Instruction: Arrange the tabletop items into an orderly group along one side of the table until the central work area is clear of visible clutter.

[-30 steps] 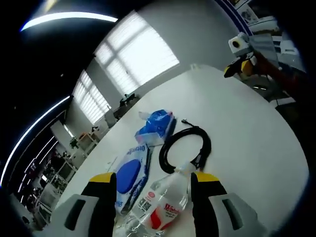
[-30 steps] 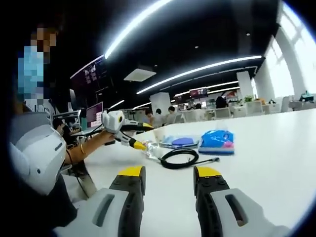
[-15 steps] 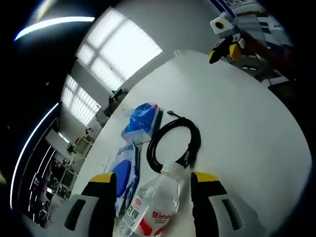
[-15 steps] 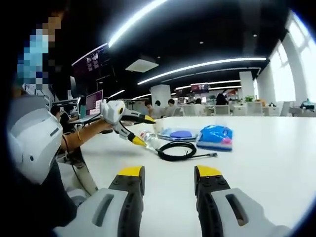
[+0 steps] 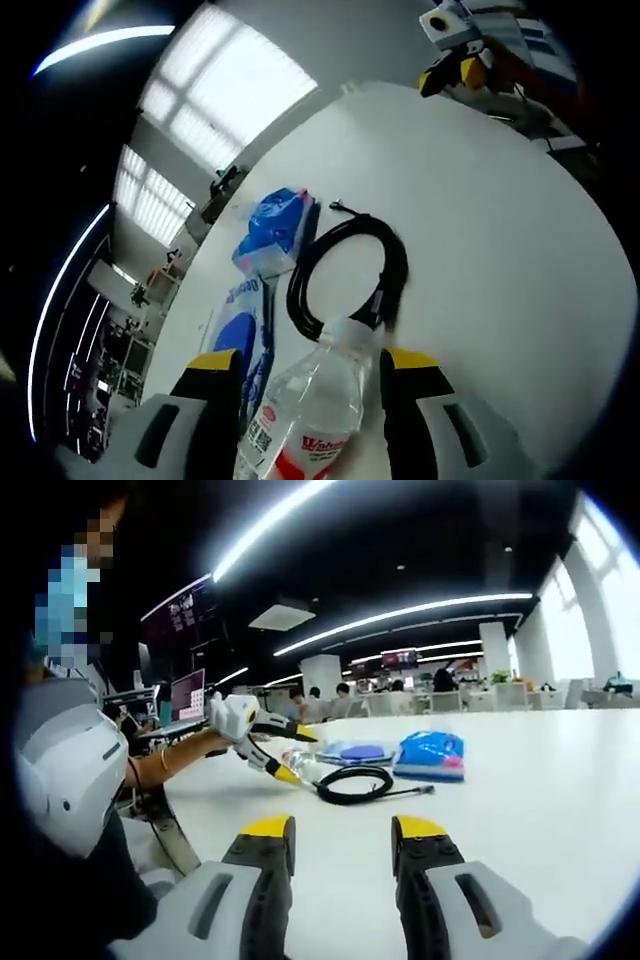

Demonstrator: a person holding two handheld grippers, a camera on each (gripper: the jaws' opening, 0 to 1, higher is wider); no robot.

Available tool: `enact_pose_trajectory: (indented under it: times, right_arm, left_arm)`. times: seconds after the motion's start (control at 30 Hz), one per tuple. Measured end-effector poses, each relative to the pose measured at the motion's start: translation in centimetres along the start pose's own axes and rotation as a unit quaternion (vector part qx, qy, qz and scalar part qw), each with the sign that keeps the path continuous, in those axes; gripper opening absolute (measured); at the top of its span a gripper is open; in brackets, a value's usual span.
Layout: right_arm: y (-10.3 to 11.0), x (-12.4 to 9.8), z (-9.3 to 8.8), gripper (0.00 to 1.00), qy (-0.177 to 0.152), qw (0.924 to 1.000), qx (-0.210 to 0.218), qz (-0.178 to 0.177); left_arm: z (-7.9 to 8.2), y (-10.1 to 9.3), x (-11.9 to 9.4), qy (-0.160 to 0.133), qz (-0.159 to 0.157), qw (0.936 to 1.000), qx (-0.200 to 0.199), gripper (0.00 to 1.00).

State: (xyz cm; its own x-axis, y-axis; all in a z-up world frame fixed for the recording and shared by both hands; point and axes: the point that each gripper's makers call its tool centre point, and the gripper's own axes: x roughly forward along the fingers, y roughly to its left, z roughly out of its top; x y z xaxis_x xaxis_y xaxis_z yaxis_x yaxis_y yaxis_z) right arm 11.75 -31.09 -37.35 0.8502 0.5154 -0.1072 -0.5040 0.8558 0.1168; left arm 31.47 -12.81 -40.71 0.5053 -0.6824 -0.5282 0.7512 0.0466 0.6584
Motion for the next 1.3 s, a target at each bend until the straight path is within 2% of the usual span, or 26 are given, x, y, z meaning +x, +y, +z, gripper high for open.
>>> enact_pose_trajectory:
  times: [0.27, 0.4, 0.67, 0.8, 1.07, 1.3]
  right_arm:
    - [-0.2, 0.0, -0.3, 0.36, 0.004, 1.0, -0.004, -0.003]
    - [-0.3, 0.0, -0.4, 0.36, 0.008, 0.9999, -0.008, -0.005]
    - [-0.3, -0.1, -0.9, 0.36, 0.019, 0.9997, -0.015, -0.005]
    - [-0.4, -0.1, -1.1, 0.37, 0.022, 0.9996, -0.018, -0.002]
    - [-0.3, -0.2, -1.1, 0.37, 0.019, 0.9997, -0.015, 0.002]
    - [-0.6, -0.4, -1.1, 0.36, 0.015, 0.9998, -0.012, -0.002]
  left_arm:
    - [-0.4, -0.6, 0.3, 0.01, -0.014, 0.9998, 0.012, 0.52]
    - [-0.3, -0.5, 0.6, 0.014, -0.011, 0.9994, 0.028, 0.49]
    - [-0.2, -0.6, 1.1, 0.015, -0.011, 0.9992, 0.035, 0.45]
    - [0.1, -1.2, 1.2, 0.015, -0.02, 0.9965, 0.08, 0.4]
    - [0.6, -1.3, 1.5, 0.021, -0.011, 0.9921, 0.123, 0.36]
    - [0.5, -1.5, 1.9, 0.016, -0.013, 0.9939, 0.108, 0.29]
